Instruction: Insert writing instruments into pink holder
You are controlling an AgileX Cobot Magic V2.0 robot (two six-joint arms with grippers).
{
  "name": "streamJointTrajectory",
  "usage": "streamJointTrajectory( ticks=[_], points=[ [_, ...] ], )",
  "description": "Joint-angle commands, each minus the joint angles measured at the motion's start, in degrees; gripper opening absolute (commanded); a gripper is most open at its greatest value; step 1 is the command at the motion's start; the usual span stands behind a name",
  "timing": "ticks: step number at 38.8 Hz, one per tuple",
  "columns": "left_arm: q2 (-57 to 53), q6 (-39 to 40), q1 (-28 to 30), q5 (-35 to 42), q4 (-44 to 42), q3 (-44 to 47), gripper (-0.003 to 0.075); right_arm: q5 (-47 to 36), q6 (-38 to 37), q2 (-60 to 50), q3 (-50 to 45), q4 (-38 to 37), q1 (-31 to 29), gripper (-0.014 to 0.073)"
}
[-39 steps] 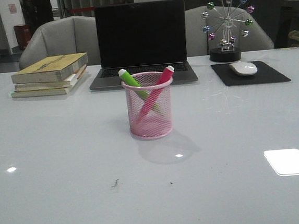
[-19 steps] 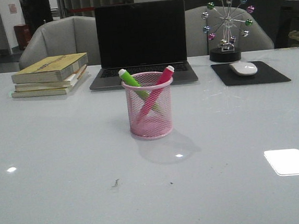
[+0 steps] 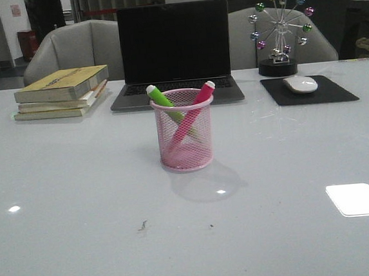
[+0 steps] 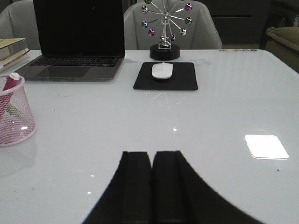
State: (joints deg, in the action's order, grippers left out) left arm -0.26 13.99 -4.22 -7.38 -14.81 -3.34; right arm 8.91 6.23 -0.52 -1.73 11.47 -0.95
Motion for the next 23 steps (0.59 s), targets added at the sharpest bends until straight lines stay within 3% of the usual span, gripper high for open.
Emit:
streamJointTrajectory(
  ticks=[1, 23],
  points=[
    [-1.4, 0.3, 0.1, 5.9, 0.1, 0.0, 0.0092, -5.2, 0.3, -1.2, -0.1, -0.4, 0.1, 0.0027],
    [-1.2, 0.3, 0.1, 5.4, 0.1, 3.8, 0.0092, -5.2, 0.3, -1.2, -0.1, -0.4, 0.1, 0.0027]
  ],
)
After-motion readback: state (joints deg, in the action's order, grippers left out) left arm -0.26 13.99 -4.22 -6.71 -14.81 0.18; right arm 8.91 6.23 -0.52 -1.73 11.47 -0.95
